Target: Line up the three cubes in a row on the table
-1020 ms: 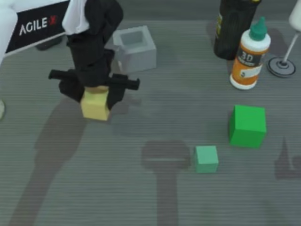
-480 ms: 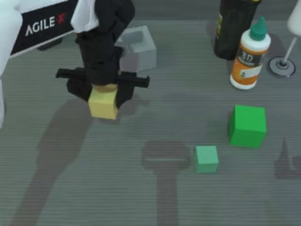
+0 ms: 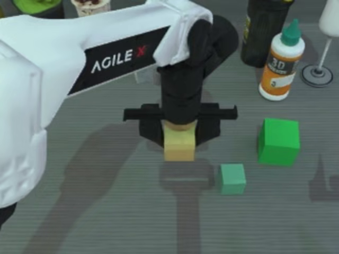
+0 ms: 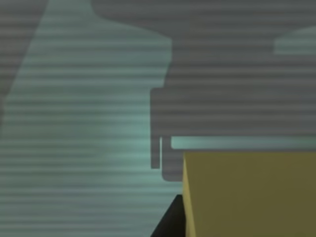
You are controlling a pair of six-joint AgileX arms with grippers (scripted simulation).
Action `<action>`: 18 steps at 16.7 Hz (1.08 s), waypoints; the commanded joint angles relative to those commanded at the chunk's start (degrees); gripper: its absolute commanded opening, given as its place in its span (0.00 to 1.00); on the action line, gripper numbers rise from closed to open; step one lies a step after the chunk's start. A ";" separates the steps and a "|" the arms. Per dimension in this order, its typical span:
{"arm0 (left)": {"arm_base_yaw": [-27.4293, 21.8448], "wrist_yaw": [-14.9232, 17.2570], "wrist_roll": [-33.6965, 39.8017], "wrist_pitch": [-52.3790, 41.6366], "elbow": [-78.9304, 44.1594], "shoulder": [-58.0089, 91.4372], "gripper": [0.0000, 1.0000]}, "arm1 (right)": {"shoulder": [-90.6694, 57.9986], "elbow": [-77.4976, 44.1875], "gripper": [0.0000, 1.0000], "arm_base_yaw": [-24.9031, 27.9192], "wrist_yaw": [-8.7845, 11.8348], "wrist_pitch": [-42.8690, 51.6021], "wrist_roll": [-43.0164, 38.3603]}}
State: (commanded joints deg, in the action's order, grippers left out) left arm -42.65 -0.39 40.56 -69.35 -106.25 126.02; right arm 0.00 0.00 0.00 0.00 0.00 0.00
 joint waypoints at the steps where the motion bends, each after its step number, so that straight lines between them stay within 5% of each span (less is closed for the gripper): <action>1: -1.73 -0.06 2.43 -0.28 -0.17 -0.15 0.00 | 0.00 0.00 1.00 0.00 0.00 0.00 0.00; 10: -4.50 -0.09 5.93 0.33 0.32 -0.17 0.00 | 0.00 0.00 1.00 0.00 0.00 0.00 0.00; 18: -4.71 -0.13 6.06 12.95 9.98 2.70 0.00 | 0.00 0.00 1.00 0.00 0.00 0.00 0.00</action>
State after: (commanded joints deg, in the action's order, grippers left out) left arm -47.36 -0.53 46.61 -56.40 -96.27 128.73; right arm 0.00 0.00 0.00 0.00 0.00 0.00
